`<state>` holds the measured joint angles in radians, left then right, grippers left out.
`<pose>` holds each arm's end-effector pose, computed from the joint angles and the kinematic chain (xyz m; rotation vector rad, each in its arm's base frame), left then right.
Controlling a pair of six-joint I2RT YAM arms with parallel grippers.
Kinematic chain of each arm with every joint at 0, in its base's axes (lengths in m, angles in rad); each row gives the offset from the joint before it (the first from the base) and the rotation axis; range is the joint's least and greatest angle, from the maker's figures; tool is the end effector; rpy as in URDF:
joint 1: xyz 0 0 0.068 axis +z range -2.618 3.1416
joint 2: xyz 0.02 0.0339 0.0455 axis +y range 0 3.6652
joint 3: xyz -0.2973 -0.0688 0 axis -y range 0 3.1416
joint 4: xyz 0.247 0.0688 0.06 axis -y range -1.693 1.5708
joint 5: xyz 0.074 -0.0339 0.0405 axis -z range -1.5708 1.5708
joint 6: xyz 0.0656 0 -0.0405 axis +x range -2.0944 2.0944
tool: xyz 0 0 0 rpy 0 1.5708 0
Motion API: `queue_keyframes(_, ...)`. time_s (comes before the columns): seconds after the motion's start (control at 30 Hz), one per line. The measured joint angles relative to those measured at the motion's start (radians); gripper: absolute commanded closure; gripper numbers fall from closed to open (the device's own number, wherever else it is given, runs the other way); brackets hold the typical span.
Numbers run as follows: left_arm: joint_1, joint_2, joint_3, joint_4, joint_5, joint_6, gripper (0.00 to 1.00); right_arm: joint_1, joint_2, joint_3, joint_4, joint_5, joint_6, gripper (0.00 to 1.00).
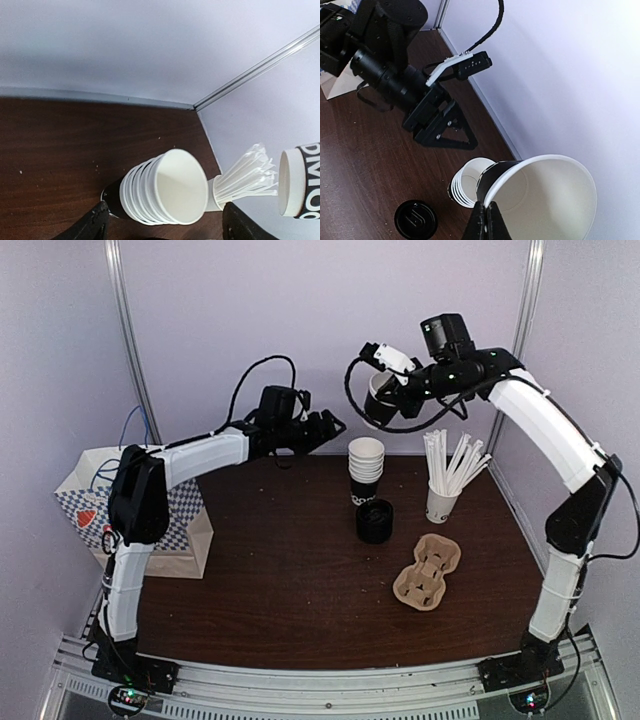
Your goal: Pack the takeout coffee
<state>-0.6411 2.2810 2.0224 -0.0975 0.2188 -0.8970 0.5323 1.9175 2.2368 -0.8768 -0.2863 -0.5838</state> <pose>0.4702 -0.3687 0.2856 -0.1100 2.1225 -1.1915 0.3808 0.2458 0.4552 -1.2595 1.6991 0.2737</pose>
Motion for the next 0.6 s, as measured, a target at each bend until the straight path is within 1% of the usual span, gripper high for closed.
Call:
queue_keyframes(0.1,0.012,-0.064,0.000,-0.008,0.010,0.054,0.22,0.012,-0.125,-0.082,0.006,0.000,-0.010,1.00)
queue_keyframes(0.2,0.013,-0.151,-0.001,-0.059,0.014,0.123,0.21,0.037,-0.235,-0.185,-0.008,-0.016,-0.022,1.00)
queue_keyframes(0.3,0.011,-0.252,-0.013,-0.137,0.014,0.203,0.21,0.099,-0.303,-0.305,-0.039,-0.040,-0.048,1.00)
queue_keyframes(0.37,0.012,-0.318,-0.037,-0.182,0.029,0.246,0.20,0.163,-0.311,-0.375,-0.077,-0.045,-0.076,1.00)
queue_keyframes(0.5,0.020,-0.481,-0.178,-0.267,0.072,0.360,0.17,0.330,-0.277,-0.502,-0.132,-0.008,-0.132,1.00)
queue_keyframes(0.6,0.023,-0.608,-0.384,-0.267,0.130,0.446,0.17,0.423,-0.241,-0.564,-0.140,0.016,-0.153,1.00)
